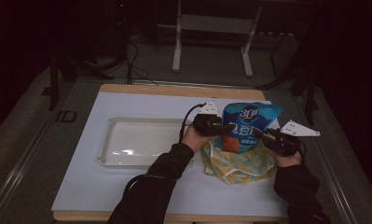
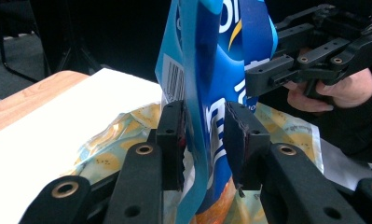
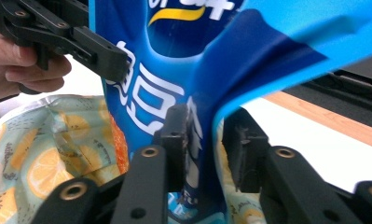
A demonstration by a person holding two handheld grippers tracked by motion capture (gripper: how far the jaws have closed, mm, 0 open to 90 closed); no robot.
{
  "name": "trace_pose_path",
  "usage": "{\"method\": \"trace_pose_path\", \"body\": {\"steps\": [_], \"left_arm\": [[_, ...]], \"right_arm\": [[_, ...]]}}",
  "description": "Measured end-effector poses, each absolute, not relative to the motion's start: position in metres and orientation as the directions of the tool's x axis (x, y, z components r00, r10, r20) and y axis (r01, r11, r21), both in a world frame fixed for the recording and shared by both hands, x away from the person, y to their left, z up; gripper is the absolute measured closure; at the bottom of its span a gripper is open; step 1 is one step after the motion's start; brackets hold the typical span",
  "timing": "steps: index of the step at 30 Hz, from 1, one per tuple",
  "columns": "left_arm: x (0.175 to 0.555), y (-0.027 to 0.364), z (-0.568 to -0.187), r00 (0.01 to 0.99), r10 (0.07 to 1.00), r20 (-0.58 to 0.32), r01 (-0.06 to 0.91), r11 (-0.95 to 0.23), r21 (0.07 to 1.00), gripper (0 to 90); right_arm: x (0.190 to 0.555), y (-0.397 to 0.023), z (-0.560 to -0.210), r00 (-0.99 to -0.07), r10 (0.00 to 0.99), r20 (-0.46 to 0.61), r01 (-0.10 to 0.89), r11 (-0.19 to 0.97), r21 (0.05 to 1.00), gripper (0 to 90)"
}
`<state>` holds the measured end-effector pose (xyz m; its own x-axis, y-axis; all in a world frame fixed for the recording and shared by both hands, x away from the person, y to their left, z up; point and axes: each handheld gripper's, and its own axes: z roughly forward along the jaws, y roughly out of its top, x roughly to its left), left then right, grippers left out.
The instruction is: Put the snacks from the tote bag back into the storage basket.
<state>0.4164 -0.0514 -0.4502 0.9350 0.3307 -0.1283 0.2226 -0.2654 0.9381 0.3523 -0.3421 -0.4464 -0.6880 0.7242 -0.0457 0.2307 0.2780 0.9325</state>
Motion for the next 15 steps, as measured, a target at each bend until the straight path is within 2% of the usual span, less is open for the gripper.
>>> {"method": "trace_pose_path", "body": {"steps": [15], "left_arm": [[0.414,-0.0543,-0.4484,0.918,0.377,-0.123,0.234,-0.266,0.935,83.0]], "right_arm": [[0.3532,-0.3335,-0.4459,-0.689,0.723,-0.047,0.237,0.286,0.928,86.4]]}}
